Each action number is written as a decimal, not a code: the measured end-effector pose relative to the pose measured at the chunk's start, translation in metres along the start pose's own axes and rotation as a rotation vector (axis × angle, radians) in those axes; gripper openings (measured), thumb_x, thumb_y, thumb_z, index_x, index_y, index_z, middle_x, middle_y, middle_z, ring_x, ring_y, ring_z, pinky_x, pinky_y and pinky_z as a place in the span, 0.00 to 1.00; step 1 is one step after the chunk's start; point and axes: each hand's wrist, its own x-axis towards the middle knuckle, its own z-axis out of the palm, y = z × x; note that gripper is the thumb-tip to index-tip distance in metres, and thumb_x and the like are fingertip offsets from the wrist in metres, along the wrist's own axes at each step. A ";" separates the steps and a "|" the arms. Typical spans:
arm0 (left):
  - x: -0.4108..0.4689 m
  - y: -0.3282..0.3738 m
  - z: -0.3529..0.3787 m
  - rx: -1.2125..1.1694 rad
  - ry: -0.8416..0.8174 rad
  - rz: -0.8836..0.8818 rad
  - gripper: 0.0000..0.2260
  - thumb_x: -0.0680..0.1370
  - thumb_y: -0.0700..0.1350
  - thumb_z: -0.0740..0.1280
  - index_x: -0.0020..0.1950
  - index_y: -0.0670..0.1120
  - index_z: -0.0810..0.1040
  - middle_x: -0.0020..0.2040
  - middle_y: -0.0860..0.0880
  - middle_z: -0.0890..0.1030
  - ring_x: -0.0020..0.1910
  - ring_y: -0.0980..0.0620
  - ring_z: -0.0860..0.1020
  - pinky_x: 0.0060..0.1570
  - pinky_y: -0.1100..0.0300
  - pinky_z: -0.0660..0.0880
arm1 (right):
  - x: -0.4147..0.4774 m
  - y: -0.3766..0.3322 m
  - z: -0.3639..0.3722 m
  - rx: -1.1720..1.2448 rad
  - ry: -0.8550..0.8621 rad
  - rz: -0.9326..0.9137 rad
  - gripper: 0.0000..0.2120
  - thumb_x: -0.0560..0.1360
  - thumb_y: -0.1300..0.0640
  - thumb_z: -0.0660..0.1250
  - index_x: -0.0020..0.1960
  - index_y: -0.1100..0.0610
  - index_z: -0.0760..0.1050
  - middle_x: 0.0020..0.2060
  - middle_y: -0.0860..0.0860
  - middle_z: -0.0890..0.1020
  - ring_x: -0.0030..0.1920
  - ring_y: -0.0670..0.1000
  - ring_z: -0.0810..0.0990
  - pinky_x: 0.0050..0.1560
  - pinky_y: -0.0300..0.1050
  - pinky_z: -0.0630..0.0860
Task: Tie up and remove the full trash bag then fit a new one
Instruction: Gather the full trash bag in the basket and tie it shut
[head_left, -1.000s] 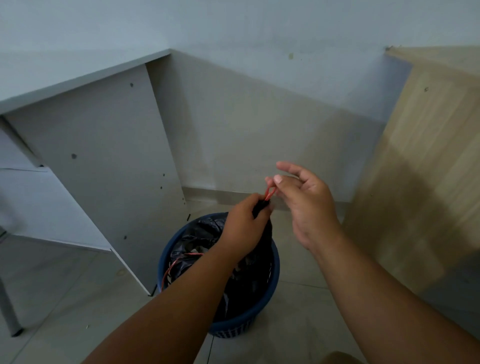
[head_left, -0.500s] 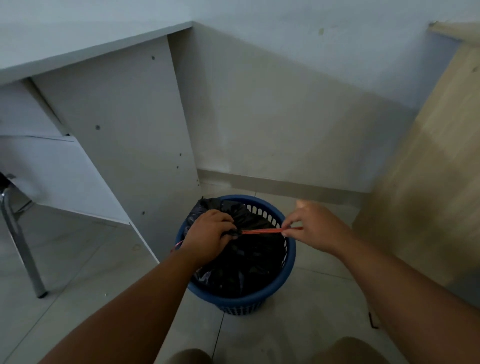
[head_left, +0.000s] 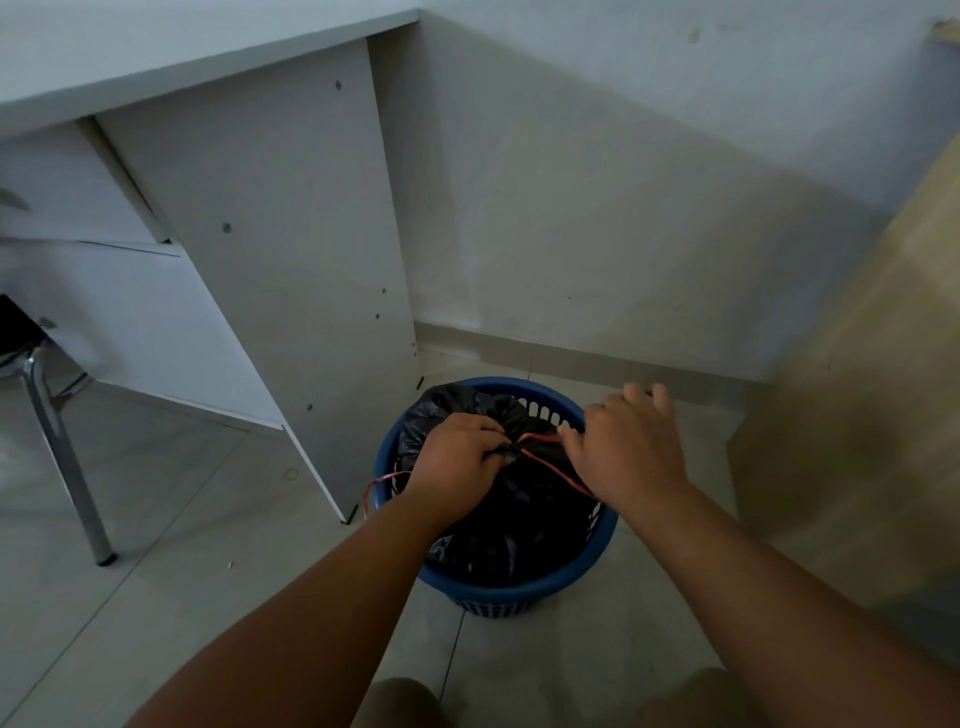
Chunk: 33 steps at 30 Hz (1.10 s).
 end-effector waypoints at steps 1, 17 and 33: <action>-0.001 -0.002 0.000 -0.008 0.010 -0.002 0.11 0.78 0.45 0.72 0.58 0.44 0.86 0.60 0.48 0.83 0.63 0.49 0.74 0.66 0.61 0.66 | -0.001 -0.005 0.001 -0.016 0.006 0.009 0.26 0.80 0.40 0.55 0.43 0.56 0.85 0.50 0.56 0.83 0.59 0.59 0.74 0.67 0.60 0.63; -0.004 -0.025 0.003 0.010 -0.046 0.043 0.12 0.79 0.46 0.69 0.62 0.50 0.85 0.65 0.49 0.82 0.65 0.45 0.74 0.69 0.51 0.69 | 0.003 -0.027 0.027 0.661 -0.423 -0.189 0.12 0.83 0.54 0.60 0.52 0.55 0.82 0.47 0.51 0.81 0.50 0.51 0.80 0.52 0.49 0.75; -0.043 -0.035 -0.037 -0.045 -0.282 -0.228 0.35 0.71 0.59 0.69 0.76 0.49 0.67 0.68 0.48 0.75 0.67 0.49 0.74 0.66 0.49 0.73 | 0.011 -0.029 -0.009 0.805 -0.392 -0.100 0.13 0.84 0.54 0.58 0.48 0.52 0.80 0.40 0.45 0.81 0.41 0.46 0.78 0.37 0.37 0.69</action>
